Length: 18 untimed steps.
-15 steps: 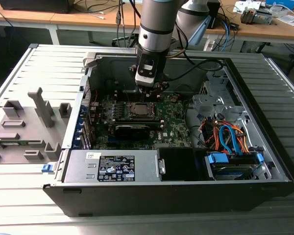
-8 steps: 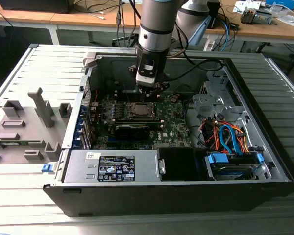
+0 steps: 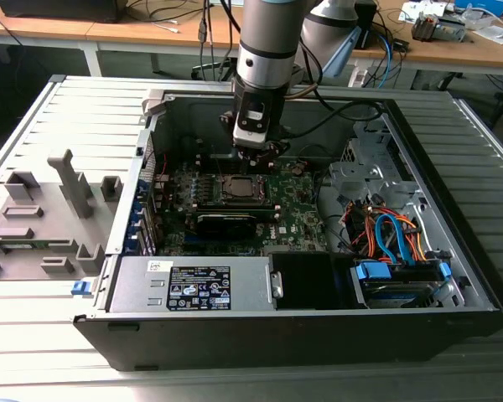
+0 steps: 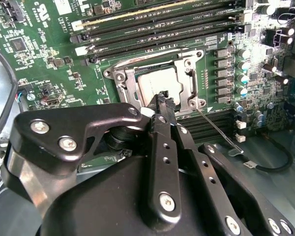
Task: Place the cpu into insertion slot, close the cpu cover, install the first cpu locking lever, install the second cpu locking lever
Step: 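Install the first cpu locking lever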
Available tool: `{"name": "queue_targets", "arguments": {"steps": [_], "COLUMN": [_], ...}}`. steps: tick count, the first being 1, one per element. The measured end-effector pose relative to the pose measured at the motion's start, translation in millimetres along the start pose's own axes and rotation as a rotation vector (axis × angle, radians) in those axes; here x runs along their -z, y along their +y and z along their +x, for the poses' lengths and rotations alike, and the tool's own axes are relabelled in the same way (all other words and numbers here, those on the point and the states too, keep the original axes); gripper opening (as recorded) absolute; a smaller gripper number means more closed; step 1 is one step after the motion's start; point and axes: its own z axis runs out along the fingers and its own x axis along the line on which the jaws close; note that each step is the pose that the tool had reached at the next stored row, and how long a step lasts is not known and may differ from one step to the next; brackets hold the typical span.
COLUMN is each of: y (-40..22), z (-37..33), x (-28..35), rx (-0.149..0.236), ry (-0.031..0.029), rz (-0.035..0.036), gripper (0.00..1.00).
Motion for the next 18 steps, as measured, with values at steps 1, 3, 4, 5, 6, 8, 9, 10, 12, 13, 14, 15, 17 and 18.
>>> {"name": "queue_targets", "arguments": {"steps": [1,3,4,5,6,8,9,10,12,13,14,15,17,18], "y": [0.0,0.0,0.0,0.0,0.0,0.0,0.0,0.0,0.0,0.0,0.0,0.0,0.0,0.0], "z": [0.0,0.0,0.0,0.0,0.0,0.0,0.0,0.0,0.0,0.0,0.0,0.0,0.0,0.0], "x": [0.0,0.0,0.0,0.0,0.0,0.0,0.0,0.0,0.0,0.0,0.0,0.0,0.0,0.0], "rx": [0.002,0.006,0.008,0.01,0.012,0.016,0.018,0.019,0.022,0.023,0.025,0.026,0.03,0.031], "ry": [-0.0001,-0.0003,-0.0003,-0.0005,-0.0005,-0.0007,-0.0008,-0.0009,-0.001,-0.0011,-0.0012,-0.0012,-0.0014,-0.0014], "rz": [0.0002,0.0003,0.0003,0.0004,0.0005,0.0007,0.0007,0.0008,0.0009,0.001,0.001,0.0011,0.0011,0.0012], "gripper": [0.11,0.11,0.11,0.11,0.11,0.11,0.11,0.11,0.11,0.11,0.11,0.11,0.11,0.11]}}
